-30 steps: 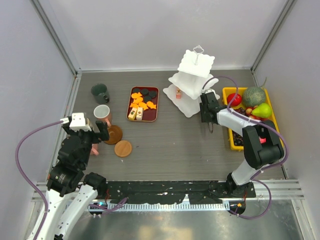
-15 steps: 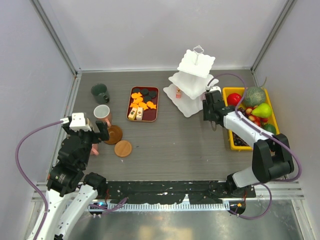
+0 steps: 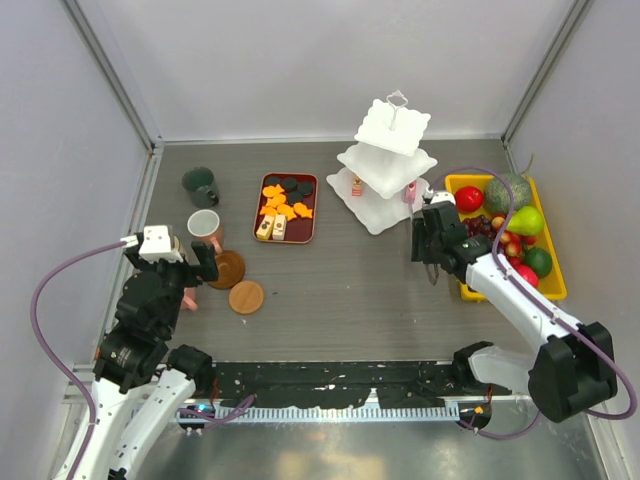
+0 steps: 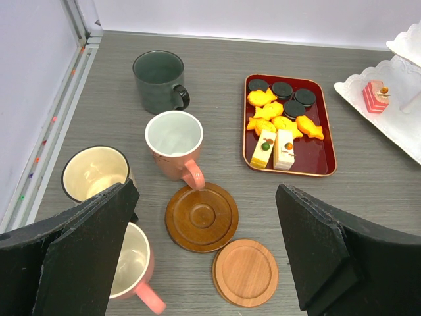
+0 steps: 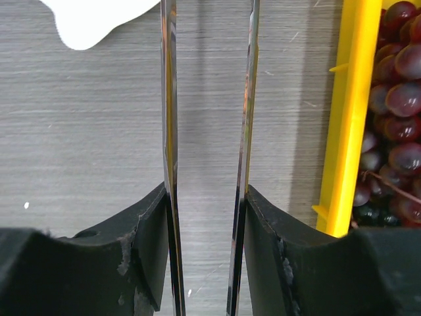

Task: Serve the afternoon tea
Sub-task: Place the desert on the desert table, then pick up the desert from the tray.

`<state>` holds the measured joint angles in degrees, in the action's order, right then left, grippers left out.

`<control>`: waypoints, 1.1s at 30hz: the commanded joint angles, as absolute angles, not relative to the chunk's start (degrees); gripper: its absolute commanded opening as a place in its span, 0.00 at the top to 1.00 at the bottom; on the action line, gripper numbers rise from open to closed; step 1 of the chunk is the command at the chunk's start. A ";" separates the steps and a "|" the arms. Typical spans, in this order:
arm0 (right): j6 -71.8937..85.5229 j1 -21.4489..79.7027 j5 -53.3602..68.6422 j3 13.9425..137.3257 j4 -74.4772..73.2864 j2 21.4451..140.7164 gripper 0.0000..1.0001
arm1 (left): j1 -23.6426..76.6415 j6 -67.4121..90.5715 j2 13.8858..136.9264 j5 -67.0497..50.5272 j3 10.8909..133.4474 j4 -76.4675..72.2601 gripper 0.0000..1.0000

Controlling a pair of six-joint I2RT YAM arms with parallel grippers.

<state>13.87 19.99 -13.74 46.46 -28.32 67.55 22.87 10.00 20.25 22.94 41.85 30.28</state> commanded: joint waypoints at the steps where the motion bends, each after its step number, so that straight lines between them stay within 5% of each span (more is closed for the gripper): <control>1: 16.87 24.68 -12.92 46.14 -29.61 63.03 0.51 | 23.03 9.49 20.48 22.94 41.83 27.69 0.01; 18: 23.55 51.93 -15.03 60.01 -24.08 79.07 0.51 | 23.03 9.67 20.92 22.85 41.57 27.60 0.01; 33: 27.86 57.65 -14.41 77.25 -21.71 99.83 0.51 | 23.03 9.67 20.21 23.12 41.57 27.51 0.01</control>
